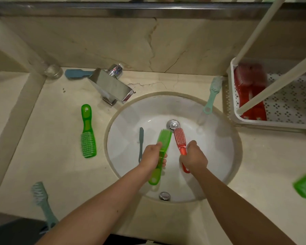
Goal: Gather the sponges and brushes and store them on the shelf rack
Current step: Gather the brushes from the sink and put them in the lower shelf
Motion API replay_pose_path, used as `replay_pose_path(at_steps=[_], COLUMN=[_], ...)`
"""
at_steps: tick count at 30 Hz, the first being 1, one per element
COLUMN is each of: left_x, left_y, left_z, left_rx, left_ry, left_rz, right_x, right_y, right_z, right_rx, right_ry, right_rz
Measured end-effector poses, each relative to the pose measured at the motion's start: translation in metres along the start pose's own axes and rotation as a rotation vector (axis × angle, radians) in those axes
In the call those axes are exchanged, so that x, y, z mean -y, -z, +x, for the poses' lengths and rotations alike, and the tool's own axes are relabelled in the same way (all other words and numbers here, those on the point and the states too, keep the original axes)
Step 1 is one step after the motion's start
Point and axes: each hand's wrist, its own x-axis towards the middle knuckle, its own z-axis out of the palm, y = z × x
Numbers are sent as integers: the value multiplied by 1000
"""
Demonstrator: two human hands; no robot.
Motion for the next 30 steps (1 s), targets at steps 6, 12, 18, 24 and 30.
replay_pose_path(at_steps=[6,12,18,24,30], left_x=[1,3,-3,-12,-5], left_y=[5,-5,-36,-86,-133], left_z=[1,-6,-29,-62,-87], left_rx=[-18,-32,-85,-73,-16], left_ry=[-26,-53,-149,-250,-292], left_rz=[10,-4,-52,-39,-106], right_x=[-1,0,-5,-34,-78], right_y=[-13,-1,32,86,120], right_z=[3,-5,-30,-60,-80], right_rx=[10,171,92,-11,-86], right_ry=[-36,43,89,166,142], right_rz=[52,187,482,640,753])
